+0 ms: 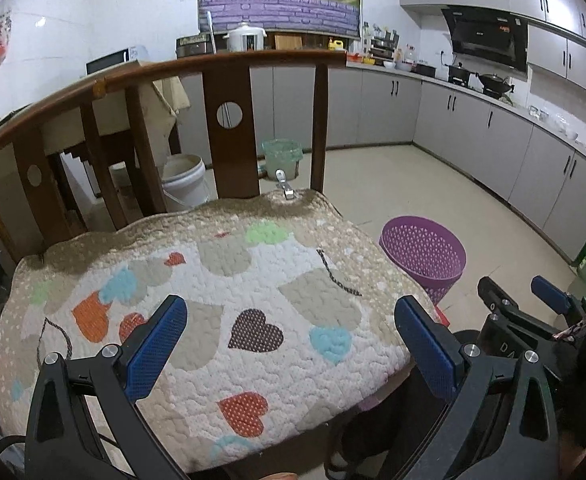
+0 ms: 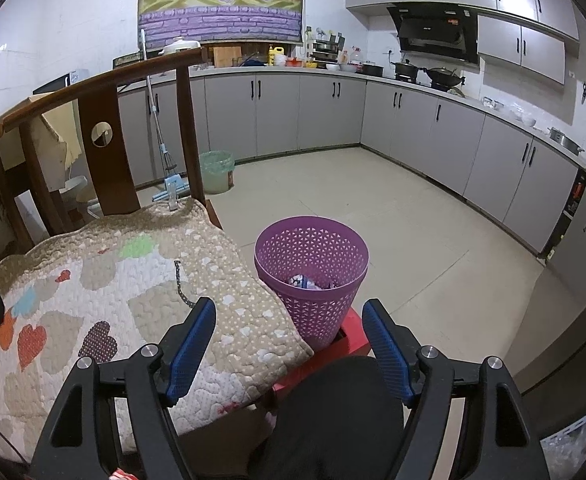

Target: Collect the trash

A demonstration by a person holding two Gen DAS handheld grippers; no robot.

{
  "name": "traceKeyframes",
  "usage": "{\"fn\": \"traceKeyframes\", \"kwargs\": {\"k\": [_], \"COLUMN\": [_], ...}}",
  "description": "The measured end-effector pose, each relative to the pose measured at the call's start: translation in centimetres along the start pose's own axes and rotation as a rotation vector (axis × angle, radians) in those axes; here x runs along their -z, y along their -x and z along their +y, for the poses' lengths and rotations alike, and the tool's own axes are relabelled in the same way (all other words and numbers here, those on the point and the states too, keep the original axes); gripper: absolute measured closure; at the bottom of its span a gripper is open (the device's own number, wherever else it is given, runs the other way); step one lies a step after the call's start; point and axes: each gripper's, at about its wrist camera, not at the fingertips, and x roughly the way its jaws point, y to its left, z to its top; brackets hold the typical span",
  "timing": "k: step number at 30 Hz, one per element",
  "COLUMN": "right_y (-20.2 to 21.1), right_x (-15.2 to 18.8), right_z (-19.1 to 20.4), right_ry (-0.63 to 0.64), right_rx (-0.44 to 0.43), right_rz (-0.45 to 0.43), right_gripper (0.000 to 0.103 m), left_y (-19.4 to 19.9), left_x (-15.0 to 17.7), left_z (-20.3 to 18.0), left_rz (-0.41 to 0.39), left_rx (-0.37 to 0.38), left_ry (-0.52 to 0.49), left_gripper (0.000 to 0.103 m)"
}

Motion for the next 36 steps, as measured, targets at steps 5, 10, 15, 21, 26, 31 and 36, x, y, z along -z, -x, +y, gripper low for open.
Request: {"fn": "traceKeyframes", "kwargs": {"k": [5, 10, 15, 21, 26, 31, 36], "right_y": [-0.3, -0.7, -0.8, -1.0, -1.0, -1.1, -1.2], "right_x": [0.1, 0.2, 0.2, 0.3, 0.3, 0.3, 0.4], "right_z": [0.0, 0.0, 0.1, 0.1, 0.2, 0.2, 0.1], "right_ry": [-0.005, -0.009, -0.005, -0.005, -0.003, -0.003, -0.002], "right_rx": [0.001, 0.001, 0.001, 0.002, 0.002, 0.003, 0.001], "right_rz": [0.012, 0.029, 0.035, 0.045, 0.047, 0.051, 0.056], "right_gripper": [0.023, 0.023, 0.023, 0.023, 0.023, 0.023, 0.023], "left_y": [-0.3, -0.7, -0.7, -0.9, -1.1, -1.6, -1.6], "left_x": [0.0, 0.1, 0.1, 0.1, 0.4, 0.5, 0.6], "left_z": [0.1, 0.2, 0.2, 0.2, 0.3, 0.6, 0.7], "left_rz": [0.017, 0.037, 0.042, 0.046, 0.056, 0.082, 0.09], "left_rx": [-0.004, -0.005, -0.004, -0.004, -0.002, 0.005, 0.007], "left_ry": [0.005, 0.012, 0.012, 0.015, 0.023, 0.038, 0.042], "left_gripper": [0.0, 0.0, 0.0, 0.0, 0.0, 0.0, 0.0]}}
